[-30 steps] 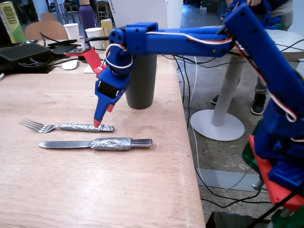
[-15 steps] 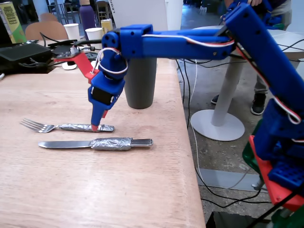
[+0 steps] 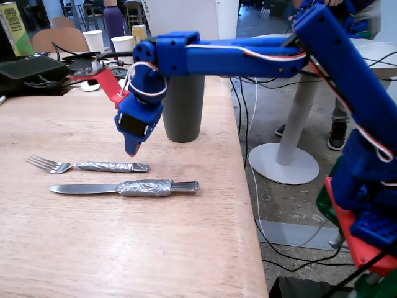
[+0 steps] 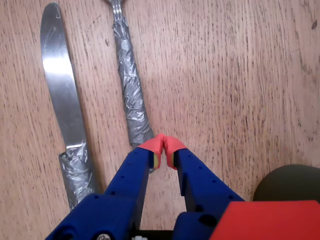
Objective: Grab the fork and place it in gray glass
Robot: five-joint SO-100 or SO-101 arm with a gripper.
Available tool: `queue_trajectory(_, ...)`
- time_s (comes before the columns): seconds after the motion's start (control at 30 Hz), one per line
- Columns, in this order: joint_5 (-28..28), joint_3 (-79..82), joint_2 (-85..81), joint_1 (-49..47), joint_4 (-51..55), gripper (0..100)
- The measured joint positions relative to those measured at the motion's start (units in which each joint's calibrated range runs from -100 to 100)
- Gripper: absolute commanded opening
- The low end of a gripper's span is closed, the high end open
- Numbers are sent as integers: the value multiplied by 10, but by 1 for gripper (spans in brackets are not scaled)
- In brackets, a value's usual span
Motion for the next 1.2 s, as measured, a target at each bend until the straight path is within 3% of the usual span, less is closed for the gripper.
queue_trajectory(0.13,0,0,0,-22,-12,2)
queue_trajectory(0.27,0,0,0,-51,-80,22)
queue_trajectory(0.57,-1,-133,77,-58,-7,23)
queue_trajectory(1.2,-3,-141,76,-50,70,22)
